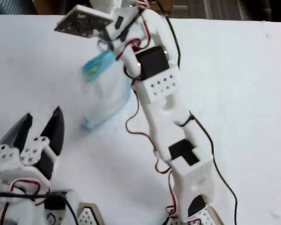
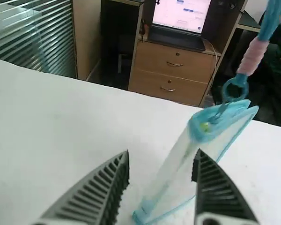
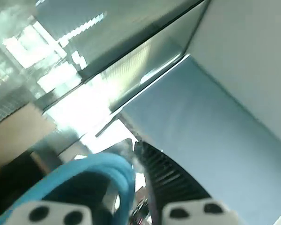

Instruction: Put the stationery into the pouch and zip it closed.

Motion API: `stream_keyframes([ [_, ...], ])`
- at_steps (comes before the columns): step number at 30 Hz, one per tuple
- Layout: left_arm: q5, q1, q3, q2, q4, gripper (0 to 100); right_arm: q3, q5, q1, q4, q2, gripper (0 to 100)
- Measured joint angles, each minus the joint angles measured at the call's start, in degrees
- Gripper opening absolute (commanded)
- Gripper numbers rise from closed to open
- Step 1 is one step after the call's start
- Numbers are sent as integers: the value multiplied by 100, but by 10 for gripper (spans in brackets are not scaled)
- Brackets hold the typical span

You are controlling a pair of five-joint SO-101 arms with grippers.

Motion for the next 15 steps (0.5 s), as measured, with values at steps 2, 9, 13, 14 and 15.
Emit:
stream_keyframes([
  [2,0,0,0,0,0,236,132,0,79,176,79,17],
  [9,0,-9,44,0,0,237,158,18,527,1011,457,17],
  [13,0,-9,44,0,0,238,158,18,870,1855,589,17],
  [14,0,-9,44,0,0,238,158,18,949,2048,633,17],
  [15,0,-9,44,0,0,238,158,18,1020,2189,668,17],
])
